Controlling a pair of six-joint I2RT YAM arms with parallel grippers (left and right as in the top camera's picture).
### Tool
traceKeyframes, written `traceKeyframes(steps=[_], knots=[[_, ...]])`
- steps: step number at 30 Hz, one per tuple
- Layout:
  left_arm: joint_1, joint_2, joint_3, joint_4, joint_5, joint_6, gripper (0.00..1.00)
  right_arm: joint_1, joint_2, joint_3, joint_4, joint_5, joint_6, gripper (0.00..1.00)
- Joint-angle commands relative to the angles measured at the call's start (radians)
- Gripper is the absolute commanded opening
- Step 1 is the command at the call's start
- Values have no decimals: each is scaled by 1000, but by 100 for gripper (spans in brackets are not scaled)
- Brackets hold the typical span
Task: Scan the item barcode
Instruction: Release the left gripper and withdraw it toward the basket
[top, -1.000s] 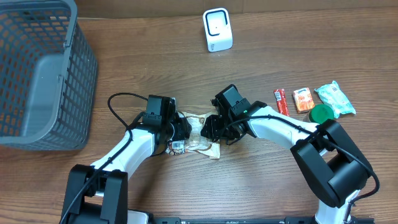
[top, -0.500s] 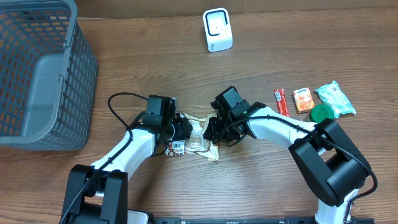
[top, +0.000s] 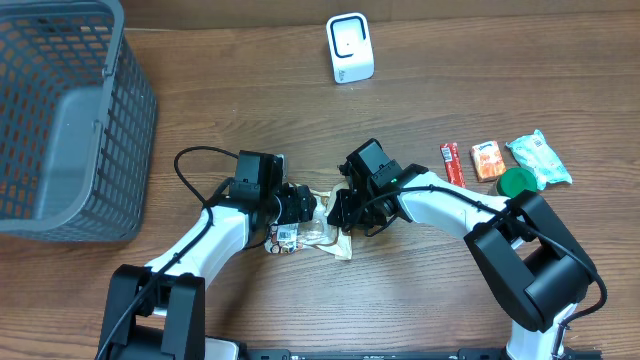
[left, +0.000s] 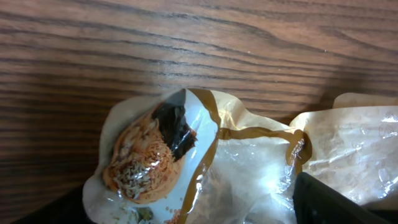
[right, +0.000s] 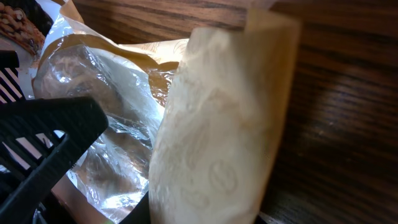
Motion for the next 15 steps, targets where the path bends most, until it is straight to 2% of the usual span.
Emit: traceKeyframes(steps=[1, 8, 11, 15], knots=[[9, 7, 55, -39, -18, 16, 86, 5, 32, -23, -11, 26, -19, 4], [93, -15, 280, -217, -59, 71, 89, 5, 33, -22, -12, 26, -34, 4], [119, -15, 366, -290, -185, 131, 93, 5, 33, -22, -12, 26, -34, 4], [131, -14, 392, -327, -388, 178, 100, 5, 33, -22, -12, 26, -34, 4]])
